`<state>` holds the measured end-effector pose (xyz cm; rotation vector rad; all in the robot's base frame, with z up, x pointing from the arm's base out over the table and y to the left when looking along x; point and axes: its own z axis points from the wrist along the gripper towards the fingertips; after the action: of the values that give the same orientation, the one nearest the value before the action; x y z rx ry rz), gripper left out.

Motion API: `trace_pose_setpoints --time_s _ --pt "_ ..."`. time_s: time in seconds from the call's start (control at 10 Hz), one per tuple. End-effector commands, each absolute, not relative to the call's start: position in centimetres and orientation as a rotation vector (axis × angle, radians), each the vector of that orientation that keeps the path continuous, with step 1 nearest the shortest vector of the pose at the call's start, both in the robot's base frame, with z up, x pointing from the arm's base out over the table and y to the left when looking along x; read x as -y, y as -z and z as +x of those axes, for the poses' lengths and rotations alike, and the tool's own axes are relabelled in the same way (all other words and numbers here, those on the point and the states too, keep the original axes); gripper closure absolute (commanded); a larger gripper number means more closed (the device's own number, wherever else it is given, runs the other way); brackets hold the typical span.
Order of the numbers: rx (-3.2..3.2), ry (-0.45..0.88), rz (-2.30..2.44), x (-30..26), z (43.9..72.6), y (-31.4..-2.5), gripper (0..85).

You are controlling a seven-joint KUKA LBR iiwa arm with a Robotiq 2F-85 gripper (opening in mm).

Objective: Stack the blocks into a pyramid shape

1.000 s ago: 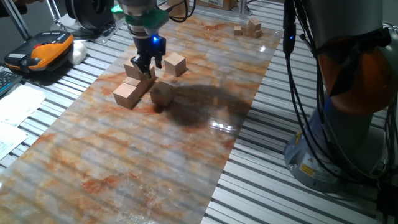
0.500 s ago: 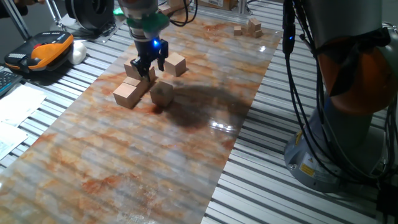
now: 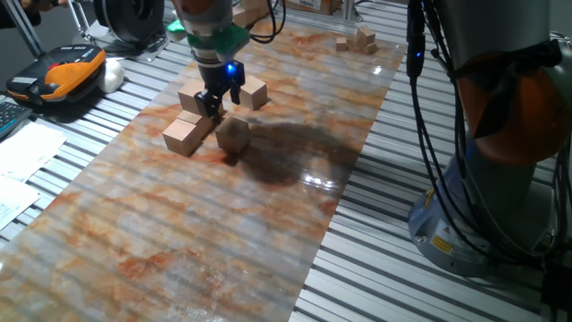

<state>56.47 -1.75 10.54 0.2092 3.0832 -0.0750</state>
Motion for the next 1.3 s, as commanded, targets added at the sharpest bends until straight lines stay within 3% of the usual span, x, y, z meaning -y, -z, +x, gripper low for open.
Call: trace_pose_setpoints --time_s 0.0,1.2 --pt "-3.077 0.082 0.228 1.7 56.4 -10.2 0.0" --pt "-3.106 0.083 0.108 2.0 56.4 -8.1 0.0"
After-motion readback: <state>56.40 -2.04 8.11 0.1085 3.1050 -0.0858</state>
